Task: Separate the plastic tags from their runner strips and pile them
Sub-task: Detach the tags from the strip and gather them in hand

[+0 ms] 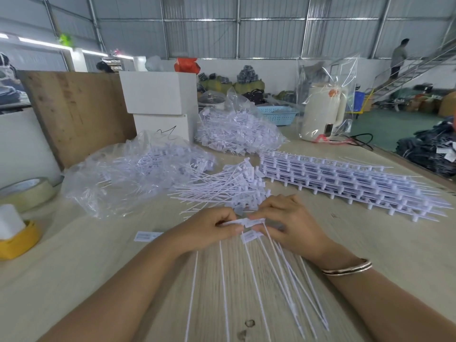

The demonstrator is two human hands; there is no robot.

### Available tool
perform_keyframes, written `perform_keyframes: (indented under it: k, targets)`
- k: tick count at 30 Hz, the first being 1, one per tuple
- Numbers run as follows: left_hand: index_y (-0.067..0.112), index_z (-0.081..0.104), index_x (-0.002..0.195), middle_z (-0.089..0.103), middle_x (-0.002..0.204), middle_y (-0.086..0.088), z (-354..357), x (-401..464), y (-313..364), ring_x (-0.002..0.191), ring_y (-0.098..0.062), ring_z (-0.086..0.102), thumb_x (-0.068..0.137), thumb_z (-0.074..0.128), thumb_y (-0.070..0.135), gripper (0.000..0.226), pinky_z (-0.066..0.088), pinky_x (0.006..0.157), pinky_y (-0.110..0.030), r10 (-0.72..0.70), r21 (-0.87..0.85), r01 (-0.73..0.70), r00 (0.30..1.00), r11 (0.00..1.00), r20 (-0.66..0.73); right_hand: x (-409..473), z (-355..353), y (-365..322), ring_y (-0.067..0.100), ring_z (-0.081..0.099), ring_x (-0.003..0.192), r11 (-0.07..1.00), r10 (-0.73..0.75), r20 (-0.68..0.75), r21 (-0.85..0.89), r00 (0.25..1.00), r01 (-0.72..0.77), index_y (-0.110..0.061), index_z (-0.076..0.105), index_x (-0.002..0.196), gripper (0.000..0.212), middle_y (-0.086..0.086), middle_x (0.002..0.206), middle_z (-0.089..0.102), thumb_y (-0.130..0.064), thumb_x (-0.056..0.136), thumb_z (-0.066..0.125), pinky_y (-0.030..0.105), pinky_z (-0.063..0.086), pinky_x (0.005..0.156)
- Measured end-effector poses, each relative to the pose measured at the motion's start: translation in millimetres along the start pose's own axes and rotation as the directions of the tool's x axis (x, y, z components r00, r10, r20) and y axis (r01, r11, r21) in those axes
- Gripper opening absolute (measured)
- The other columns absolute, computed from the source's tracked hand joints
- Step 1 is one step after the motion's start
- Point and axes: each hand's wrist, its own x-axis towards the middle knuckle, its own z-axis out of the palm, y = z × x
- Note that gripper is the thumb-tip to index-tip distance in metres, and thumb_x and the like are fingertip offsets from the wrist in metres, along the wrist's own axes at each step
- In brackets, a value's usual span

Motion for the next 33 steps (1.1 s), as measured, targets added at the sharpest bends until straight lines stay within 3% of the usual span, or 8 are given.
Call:
perform_keyframes:
  k: [9,12,14,16,20,26,30,33]
  targets:
    - [0.028,0.055,0.072,0.045,0.059,0.016,1,2,-8,0.056,-0.001,0.037,0.086,0.067,0.029,0.018,0.026,0.052,-0.015,0.073,0.045,-0.073,0.997,0.996,-0.001,-2,3,2,0.003,0.054,0.080,0.985,0.055,0.138,0.152,0.989,-0.077,-0.022,0.071,0.088,0.010,-0.009,0.083,0.067,-0.029,0.085,0.065,0.038,0.041,0.076]
    - [0.028,0.058,0.072,0.052,0.062,0.016,-1,1,-6,0.058,0.001,0.044,0.085,0.068,0.026,0.016,0.032,0.056,-0.013,0.071,0.027,-0.070,0.997,0.997,-0.018,0,1,3,0.014,0.057,0.072,0.970,0.101,0.131,0.208,0.986,-0.127,-0.007,0.069,0.077,0.040,0.003,0.073,0.065,-0.041,0.089,0.052,0.038,0.044,0.071]
    - [0.023,0.060,0.077,0.062,0.068,0.013,-4,-1,-4,0.063,-0.001,0.055,0.087,0.066,0.021,0.012,0.041,0.064,-0.013,0.055,-0.065,-0.056,0.998,0.996,-0.013,1,-3,2,0.013,0.059,0.068,0.934,0.144,0.092,0.317,0.985,-0.166,-0.014,0.073,0.081,0.035,0.003,0.072,0.066,-0.043,0.088,0.054,0.035,0.046,0.067]
    - [0.025,0.061,0.079,0.066,0.072,0.011,-7,-3,-3,0.069,-0.003,0.060,0.090,0.063,0.021,0.012,0.046,0.071,-0.021,0.039,-0.086,-0.039,0.999,0.996,-0.002,1,-5,3,0.010,0.061,0.069,0.885,0.200,0.080,0.413,0.976,-0.215,-0.033,0.071,0.093,0.014,-0.004,0.077,0.068,-0.034,0.088,0.059,0.030,0.047,0.065]
    - [0.028,0.058,0.074,0.062,0.070,0.012,-7,-6,-2,0.068,-0.007,0.057,0.092,0.057,0.027,0.018,0.045,0.074,-0.033,-0.003,0.021,0.002,1.000,1.000,0.010,-2,-6,8,0.004,0.053,0.069,0.863,0.256,0.069,0.433,0.964,-0.260,-0.031,0.065,0.107,0.038,-0.019,0.079,0.058,-0.001,0.084,0.064,0.018,0.041,0.062]
    - [0.031,0.057,0.075,0.065,0.075,0.007,-9,-6,5,0.079,-0.018,0.063,0.092,0.051,0.020,0.021,0.049,0.081,-0.044,-0.032,0.194,0.041,0.998,0.980,-0.050,-2,-5,8,0.021,0.051,0.087,0.835,0.181,0.301,0.457,0.936,-0.308,-0.007,0.068,0.107,0.043,0.015,0.093,0.054,0.021,0.078,0.052,0.030,0.041,0.076]
    - [0.031,0.056,0.080,0.065,0.086,-0.003,-12,-5,9,0.087,-0.027,0.062,0.091,0.048,0.017,0.020,0.048,0.082,-0.047,-0.080,0.233,0.087,0.996,0.969,-0.039,0,-7,7,0.023,0.052,0.086,0.775,0.265,0.233,0.526,0.936,-0.350,-0.005,0.074,0.087,0.039,0.011,0.088,0.055,0.003,0.071,0.039,0.027,0.040,0.078]
    - [0.027,0.056,0.086,0.064,0.089,-0.003,-8,1,16,0.088,-0.030,0.061,0.092,0.048,0.015,0.016,0.049,0.081,-0.045,-0.061,0.179,0.070,0.997,0.981,-0.052,2,-8,3,0.013,0.052,0.092,0.848,0.236,0.079,0.470,0.969,-0.245,-0.013,0.071,0.093,0.036,0.002,0.094,0.055,-0.003,0.072,0.042,0.027,0.042,0.084]
